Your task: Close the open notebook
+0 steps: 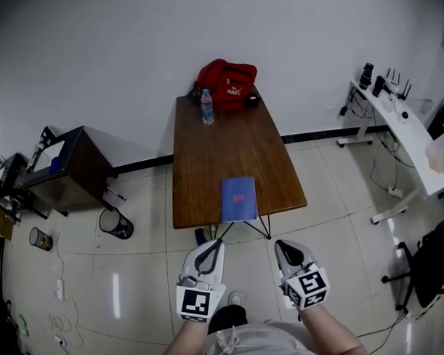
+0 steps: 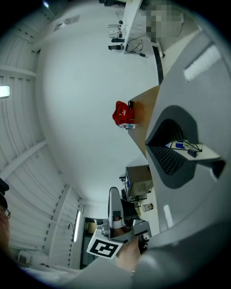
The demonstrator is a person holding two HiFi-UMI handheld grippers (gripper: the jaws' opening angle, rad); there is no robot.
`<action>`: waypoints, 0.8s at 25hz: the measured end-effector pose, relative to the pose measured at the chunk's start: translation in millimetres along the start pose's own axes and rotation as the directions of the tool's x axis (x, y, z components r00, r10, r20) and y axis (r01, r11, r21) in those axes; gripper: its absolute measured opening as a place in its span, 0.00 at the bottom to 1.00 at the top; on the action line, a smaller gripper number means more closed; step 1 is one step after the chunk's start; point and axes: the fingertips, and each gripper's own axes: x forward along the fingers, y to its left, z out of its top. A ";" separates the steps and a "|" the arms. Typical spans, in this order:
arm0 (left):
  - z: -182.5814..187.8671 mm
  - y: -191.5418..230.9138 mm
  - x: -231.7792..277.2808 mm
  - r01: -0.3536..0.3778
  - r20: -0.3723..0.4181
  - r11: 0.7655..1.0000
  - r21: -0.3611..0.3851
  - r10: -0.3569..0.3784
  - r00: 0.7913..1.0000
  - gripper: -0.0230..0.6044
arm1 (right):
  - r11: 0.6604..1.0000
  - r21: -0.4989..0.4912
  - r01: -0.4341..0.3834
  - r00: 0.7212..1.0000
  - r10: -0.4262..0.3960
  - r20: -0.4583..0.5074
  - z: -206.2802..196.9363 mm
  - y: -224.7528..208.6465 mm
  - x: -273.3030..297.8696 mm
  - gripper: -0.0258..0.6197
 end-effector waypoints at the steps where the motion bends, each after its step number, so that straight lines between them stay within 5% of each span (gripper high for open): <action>1: 2.2 -11.7 -6.3 -0.010 0.001 1.000 0.006 0.010 1.000 0.05 | 1.000 -0.001 -0.022 1.000 0.022 -0.008 -4.8 0.7 -11.5 0.05; 10: 5.2 -106.1 -68.5 -0.078 -0.006 0.993 -0.089 0.078 0.997 0.05 | 0.991 0.017 -0.129 0.991 0.130 -0.044 -43.9 5.2 -110.1 0.05; 20: 5.7 -125.0 -117.8 -0.104 0.000 0.976 -0.192 0.106 0.994 0.05 | 0.984 -0.010 -0.176 0.984 0.176 0.004 -35.1 39.1 -154.3 0.05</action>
